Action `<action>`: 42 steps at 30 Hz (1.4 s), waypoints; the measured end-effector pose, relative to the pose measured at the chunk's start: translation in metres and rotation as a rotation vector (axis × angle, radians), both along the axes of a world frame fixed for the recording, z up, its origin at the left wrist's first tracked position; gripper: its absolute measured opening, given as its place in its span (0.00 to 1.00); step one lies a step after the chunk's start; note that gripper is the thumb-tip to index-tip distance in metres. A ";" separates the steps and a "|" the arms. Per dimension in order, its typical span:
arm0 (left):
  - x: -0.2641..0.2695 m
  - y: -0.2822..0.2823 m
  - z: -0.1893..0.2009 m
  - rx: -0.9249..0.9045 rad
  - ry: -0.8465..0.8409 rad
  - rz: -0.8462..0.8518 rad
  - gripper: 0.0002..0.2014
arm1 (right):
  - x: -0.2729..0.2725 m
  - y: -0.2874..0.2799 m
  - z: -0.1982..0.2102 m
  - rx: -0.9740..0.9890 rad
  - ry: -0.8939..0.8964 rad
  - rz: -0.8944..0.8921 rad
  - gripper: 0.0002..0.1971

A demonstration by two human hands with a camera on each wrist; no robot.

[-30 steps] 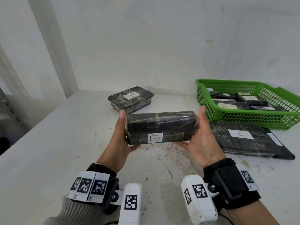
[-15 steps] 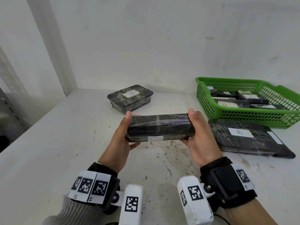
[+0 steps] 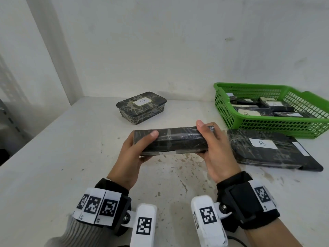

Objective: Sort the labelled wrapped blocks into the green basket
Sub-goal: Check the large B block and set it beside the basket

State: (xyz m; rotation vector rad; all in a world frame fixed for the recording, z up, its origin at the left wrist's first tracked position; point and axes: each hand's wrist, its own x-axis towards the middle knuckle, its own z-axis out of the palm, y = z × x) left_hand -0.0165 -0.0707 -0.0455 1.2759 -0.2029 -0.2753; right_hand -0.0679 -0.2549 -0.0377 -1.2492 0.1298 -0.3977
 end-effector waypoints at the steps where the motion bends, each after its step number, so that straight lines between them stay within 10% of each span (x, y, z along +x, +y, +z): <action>1: 0.001 -0.001 0.000 0.002 -0.001 0.013 0.24 | 0.000 0.000 0.000 -0.014 0.001 -0.006 0.17; 5: 0.003 0.001 0.001 -0.024 -0.016 0.046 0.27 | -0.002 0.003 -0.001 -0.067 0.031 0.012 0.28; 25: -0.008 -0.008 0.009 0.002 -0.025 0.175 0.28 | -0.002 0.004 0.000 -0.216 0.064 -0.063 0.11; 29: -0.006 -0.007 0.007 0.042 -0.074 0.254 0.17 | -0.003 0.011 -0.001 -0.273 0.079 -0.083 0.26; 42: -0.005 -0.006 0.004 0.039 -0.181 0.278 0.23 | -0.004 0.022 -0.001 -0.268 0.018 -0.156 0.36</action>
